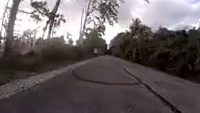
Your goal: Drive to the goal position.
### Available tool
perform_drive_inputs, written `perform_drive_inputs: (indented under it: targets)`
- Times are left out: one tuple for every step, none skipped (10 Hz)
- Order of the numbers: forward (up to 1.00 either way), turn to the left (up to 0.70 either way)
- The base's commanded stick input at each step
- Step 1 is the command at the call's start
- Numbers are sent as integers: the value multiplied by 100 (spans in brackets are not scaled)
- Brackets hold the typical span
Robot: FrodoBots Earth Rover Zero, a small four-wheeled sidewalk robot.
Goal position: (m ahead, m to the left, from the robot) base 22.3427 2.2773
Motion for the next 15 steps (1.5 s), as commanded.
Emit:
perform_drive_inputs:
  targets:
    - [70, 0]
    - [70, 0]
    - [70, 0]
    - [70, 0]
    - [70, 0]
    - [70, 0]
    - [70, 0]
    - [70, 0]
    - [70, 0]
    - [70, 0]
    - [70, 0]
    - [70, 0]
    - [70, 0]
    - [70, 0]
    - [70, 0]
